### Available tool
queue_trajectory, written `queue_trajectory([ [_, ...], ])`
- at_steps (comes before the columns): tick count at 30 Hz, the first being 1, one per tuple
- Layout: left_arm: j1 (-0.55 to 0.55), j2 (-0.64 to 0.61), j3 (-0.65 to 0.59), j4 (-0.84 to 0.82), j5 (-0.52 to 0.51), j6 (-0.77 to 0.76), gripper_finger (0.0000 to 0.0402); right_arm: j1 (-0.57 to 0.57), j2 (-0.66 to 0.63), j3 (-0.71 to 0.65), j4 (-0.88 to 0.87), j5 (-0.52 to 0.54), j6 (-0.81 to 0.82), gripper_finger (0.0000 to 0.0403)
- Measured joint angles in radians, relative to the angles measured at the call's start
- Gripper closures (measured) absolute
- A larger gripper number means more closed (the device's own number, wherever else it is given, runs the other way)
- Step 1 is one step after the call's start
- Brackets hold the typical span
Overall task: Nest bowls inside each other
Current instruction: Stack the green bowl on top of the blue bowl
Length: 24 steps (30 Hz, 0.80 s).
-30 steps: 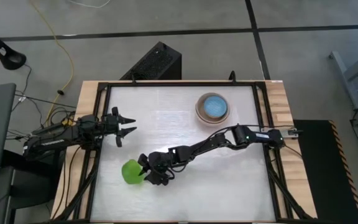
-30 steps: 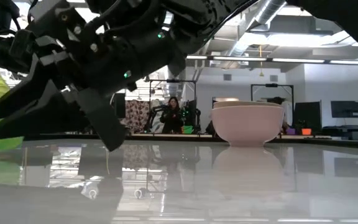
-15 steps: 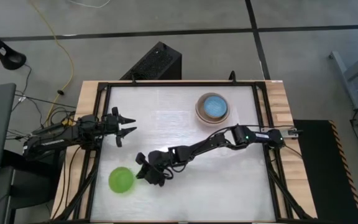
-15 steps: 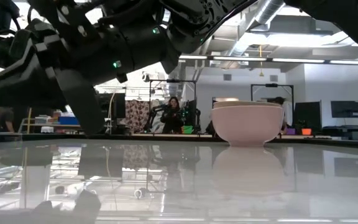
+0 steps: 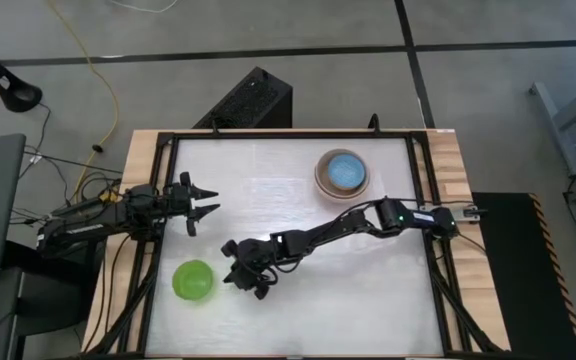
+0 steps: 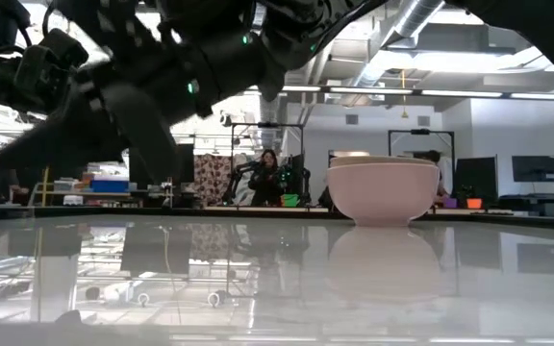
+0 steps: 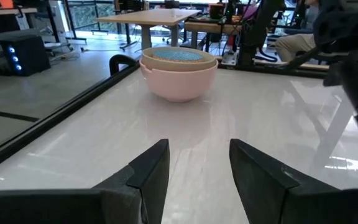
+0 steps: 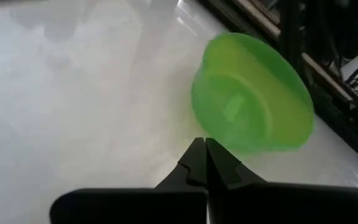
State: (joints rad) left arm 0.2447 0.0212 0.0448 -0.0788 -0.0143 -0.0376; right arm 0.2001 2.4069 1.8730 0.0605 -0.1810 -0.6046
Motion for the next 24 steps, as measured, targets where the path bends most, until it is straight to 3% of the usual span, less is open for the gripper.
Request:
queue_trajectory([
  [3, 0.000, 0.000, 0.000, 0.000, 0.000, 0.000, 0.0244, 0.000, -0.004, 0.002, -0.011, 0.007, 0.036, 0.0397],
  [13, 0.000, 0.000, 0.000, 0.000, 0.000, 0.000, 0.0244, 0.044, -0.086, 0.001, -0.146, 0.170, 0.105, 0.0397],
  [20, 0.000, 0.000, 0.000, 0.000, 0.000, 0.000, 0.0244, 0.062, -0.151, 0.001, -0.175, 0.320, 0.405, 0.0390],
  [24, 0.000, 0.000, 0.000, 0.000, -0.001, 0.000, 0.0244, 0.050, -0.151, 0.001, -0.078, 0.390, 0.681, 0.0364],
])
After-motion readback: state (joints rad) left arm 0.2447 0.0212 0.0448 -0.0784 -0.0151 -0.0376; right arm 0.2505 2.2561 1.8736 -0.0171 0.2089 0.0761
